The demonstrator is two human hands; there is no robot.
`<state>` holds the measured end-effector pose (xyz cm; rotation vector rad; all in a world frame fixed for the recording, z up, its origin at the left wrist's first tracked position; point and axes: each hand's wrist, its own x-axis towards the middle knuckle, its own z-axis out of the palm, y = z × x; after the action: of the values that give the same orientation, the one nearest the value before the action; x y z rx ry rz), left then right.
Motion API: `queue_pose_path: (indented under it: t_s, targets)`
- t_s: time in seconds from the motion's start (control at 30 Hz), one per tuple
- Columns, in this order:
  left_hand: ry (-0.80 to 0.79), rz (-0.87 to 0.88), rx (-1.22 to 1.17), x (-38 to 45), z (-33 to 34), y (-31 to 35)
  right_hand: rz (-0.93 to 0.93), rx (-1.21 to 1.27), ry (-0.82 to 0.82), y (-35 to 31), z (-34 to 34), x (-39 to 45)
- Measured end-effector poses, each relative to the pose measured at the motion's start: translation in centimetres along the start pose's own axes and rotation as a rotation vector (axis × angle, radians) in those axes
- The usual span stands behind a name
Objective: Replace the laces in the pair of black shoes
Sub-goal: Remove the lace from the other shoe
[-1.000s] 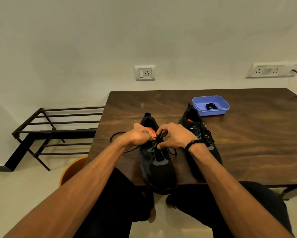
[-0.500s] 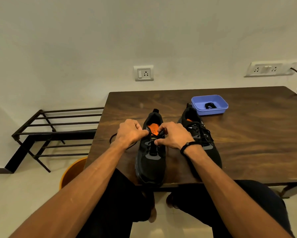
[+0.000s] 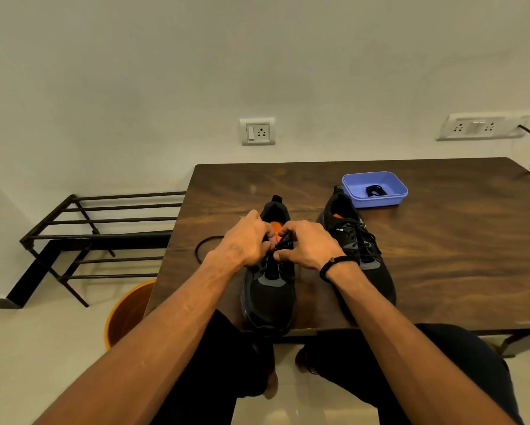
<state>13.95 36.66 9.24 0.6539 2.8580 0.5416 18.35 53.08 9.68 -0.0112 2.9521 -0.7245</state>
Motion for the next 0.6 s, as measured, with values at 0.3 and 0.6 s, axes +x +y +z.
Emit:
queue_pose_path:
  t_s: [0.3, 0.6]
  targets:
    - [0.350, -0.397, -0.254, -0.9, -1.4, -2.1, 0.028, -0.013, -0.028, 0.2, -0.3, 0.3]
    - [-0.071, -0.087, 0.103, -0.5, -0.2, 0.4, 0.015, -0.029, -0.004, 0.2, 0.0, 0.2]
